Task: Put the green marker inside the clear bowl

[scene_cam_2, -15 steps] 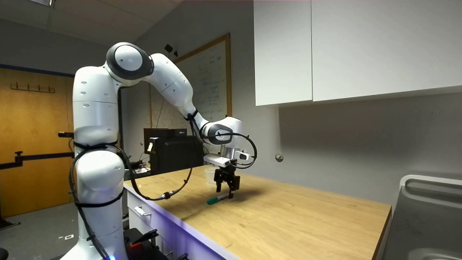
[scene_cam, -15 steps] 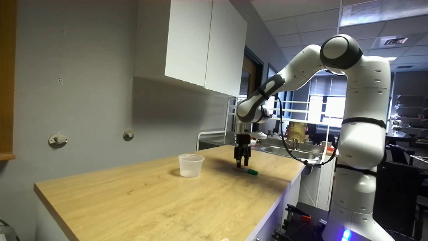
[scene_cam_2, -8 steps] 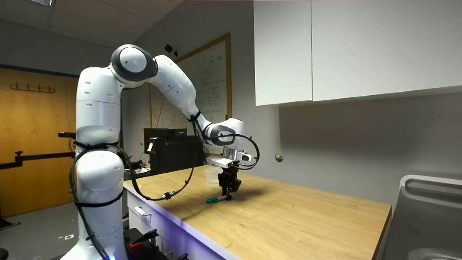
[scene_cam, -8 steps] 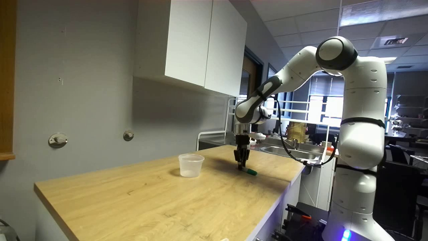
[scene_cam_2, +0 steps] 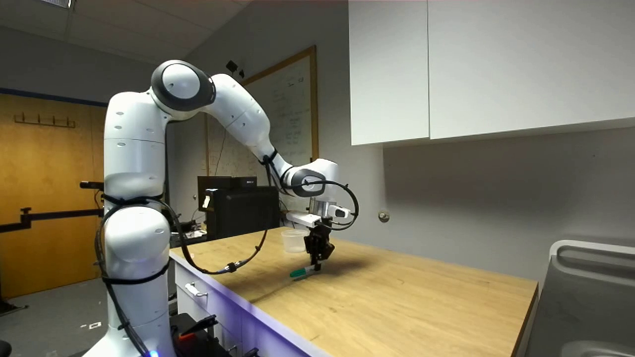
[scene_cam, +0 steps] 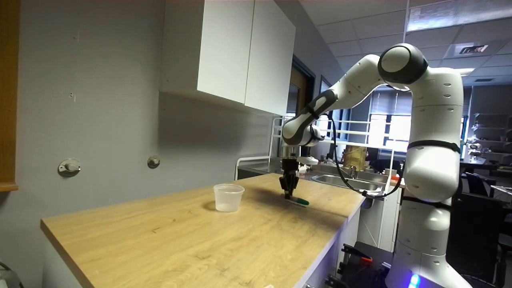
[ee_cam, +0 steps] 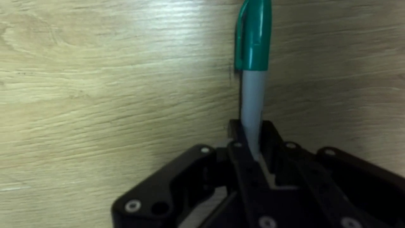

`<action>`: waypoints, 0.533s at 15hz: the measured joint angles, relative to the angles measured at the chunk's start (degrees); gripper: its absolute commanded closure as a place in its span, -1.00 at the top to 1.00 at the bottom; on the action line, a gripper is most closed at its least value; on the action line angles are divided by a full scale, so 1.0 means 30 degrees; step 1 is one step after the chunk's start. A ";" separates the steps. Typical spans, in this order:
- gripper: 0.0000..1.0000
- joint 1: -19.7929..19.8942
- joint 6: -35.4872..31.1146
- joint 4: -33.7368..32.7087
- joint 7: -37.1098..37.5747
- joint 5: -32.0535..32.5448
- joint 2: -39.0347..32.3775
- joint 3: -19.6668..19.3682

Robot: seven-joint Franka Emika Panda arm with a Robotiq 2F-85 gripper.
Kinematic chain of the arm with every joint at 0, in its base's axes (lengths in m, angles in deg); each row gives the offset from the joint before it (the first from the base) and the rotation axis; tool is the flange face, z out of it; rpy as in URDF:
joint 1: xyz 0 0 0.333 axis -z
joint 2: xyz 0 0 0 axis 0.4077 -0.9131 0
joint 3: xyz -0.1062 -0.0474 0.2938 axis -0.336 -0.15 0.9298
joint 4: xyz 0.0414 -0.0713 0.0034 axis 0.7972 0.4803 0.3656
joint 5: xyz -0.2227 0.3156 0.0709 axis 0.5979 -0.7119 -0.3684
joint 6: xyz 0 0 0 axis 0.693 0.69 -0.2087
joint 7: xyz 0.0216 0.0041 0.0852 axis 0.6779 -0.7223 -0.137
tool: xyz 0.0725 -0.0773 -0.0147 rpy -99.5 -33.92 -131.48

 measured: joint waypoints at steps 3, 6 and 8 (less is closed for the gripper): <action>-0.79 0.0020 -0.0162 -0.0118 0.1029 -0.0322 0.1137 0.0024; -0.80 -0.0030 -0.0618 -0.0125 0.2077 -0.1506 0.3064 0.0186; -0.79 -0.0158 -0.0959 -0.0227 0.2891 -0.2484 0.4293 0.0370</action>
